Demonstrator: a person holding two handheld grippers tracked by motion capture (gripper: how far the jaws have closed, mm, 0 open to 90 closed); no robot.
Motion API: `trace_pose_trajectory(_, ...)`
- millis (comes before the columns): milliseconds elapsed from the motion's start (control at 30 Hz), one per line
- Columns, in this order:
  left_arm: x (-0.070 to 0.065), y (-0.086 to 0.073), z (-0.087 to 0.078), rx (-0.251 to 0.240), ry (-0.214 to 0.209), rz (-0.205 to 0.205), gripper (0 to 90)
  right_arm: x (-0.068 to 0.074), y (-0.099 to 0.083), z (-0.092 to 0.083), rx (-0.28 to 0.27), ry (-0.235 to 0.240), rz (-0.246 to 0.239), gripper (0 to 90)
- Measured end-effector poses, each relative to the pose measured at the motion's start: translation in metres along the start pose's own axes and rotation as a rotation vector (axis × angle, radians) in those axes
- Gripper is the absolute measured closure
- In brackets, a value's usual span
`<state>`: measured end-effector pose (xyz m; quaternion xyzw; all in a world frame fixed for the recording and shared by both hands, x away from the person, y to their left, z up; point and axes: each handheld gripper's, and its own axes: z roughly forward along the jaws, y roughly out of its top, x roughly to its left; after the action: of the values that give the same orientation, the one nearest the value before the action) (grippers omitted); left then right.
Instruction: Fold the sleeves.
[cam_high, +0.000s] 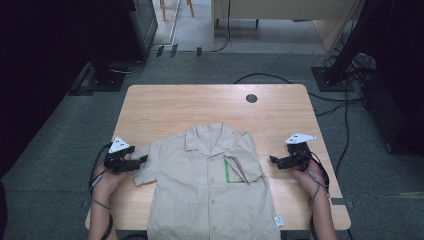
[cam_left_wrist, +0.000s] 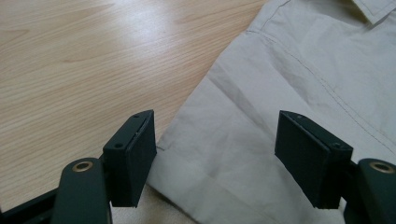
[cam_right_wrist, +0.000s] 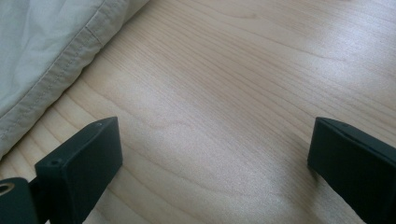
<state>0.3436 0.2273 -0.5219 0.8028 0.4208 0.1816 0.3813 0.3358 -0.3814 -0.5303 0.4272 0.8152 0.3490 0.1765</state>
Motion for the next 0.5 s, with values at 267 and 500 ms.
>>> trace_pose_trajectory(267,0.0039,-0.0038,-0.0014,0.018,0.028,0.007,36.0,0.0,0.0,0.0,0.0,0.0,0.0,2.6)
trace_pose_trajectory(500,0.0095,-0.0047,-0.0017,0.034,0.045,-0.013,34.7,0.0001,0.0,0.0,0.0,-0.001,0.001,2.6)
